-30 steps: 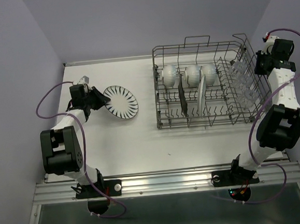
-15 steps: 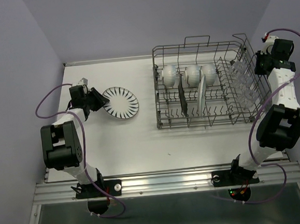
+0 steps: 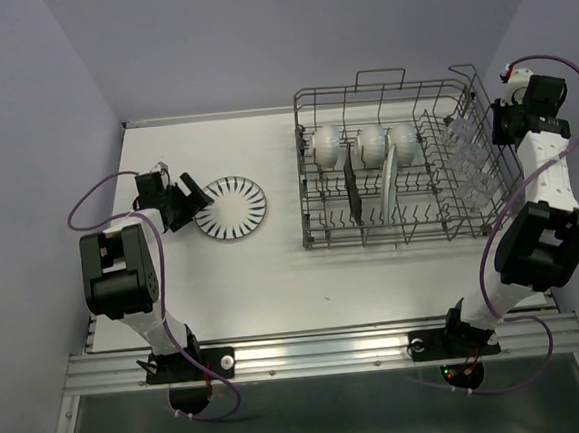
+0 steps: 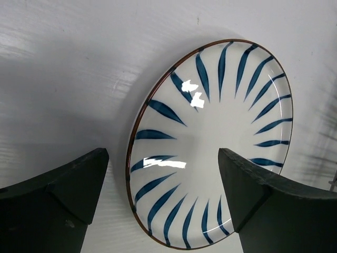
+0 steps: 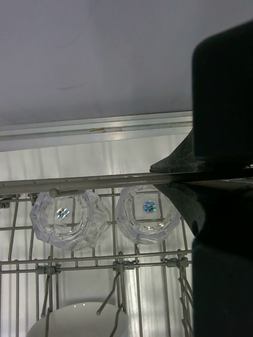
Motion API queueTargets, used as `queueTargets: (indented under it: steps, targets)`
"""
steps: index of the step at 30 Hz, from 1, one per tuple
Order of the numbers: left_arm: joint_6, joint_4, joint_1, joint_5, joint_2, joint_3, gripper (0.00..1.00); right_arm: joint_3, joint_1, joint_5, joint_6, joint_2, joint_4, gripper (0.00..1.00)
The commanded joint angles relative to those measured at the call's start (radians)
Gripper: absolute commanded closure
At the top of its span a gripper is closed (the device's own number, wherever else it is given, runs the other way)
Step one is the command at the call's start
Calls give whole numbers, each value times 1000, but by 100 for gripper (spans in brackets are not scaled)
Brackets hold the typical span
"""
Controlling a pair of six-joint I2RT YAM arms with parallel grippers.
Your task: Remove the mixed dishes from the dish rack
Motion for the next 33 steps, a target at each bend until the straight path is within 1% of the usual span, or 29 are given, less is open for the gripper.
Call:
queueTargets:
  steps: [1,8,12,13,15,16,17,18,19,20,21,22,25,27,28,29,30,31,32,33]
  targets:
    - [10,8,1,-43,-47,37,1,-5,8,-65,-32,67,-17,99]
    - [-8,-30,1,-45,-65,66,1,14,-2,-62,-64,86,-17,99]
    - [-22,-78,1,-50,-134,105,1,21,-11,-56,-83,84,-17,99]
    - [-25,-90,1,-59,-151,112,1,26,-11,-56,-83,86,-20,98]
    - [-27,-130,1,-76,-194,160,1,21,-11,-68,-86,81,-32,87]
    - [-33,-180,1,-86,-209,178,1,18,-11,-74,-84,69,-34,75]
    - [-33,-203,1,-96,-241,221,1,15,-11,-77,-81,63,-33,60]
    - [-33,-222,1,-96,-260,240,1,18,-11,-72,-75,58,-34,49]
    - [-33,-249,1,-96,-301,273,1,24,-11,-68,-66,46,-36,31]
    - [-30,-260,1,-87,-323,286,1,27,-11,-60,-61,35,-37,22]
    - [-25,-269,-1,-76,-344,298,1,30,-11,-48,-61,24,-40,17]
    - [-22,-289,-1,-56,-363,310,1,34,-11,-40,-54,3,-40,0]
    - [-10,-315,-1,-31,-442,341,1,66,-11,-5,-28,-35,-43,0]
    - [-7,-320,-1,-54,-505,338,1,87,-11,-3,18,-83,-43,0]
    - [-7,-335,-1,-77,-524,340,1,116,-11,-17,67,-98,-46,0]
    - [-10,-352,-2,-105,-538,346,1,130,-11,-46,87,-114,-52,0]
    - [-16,-402,-2,-167,-550,372,1,150,-11,-121,144,-150,-54,0]
    - [-19,-433,-4,-210,-549,388,1,158,0,-161,173,-166,-57,0]
    - [-18,-462,-7,-288,-545,410,1,165,17,-199,190,-181,-63,0]
    - [-6,-490,-11,-322,-527,448,1,165,43,-241,198,-216,-69,0]
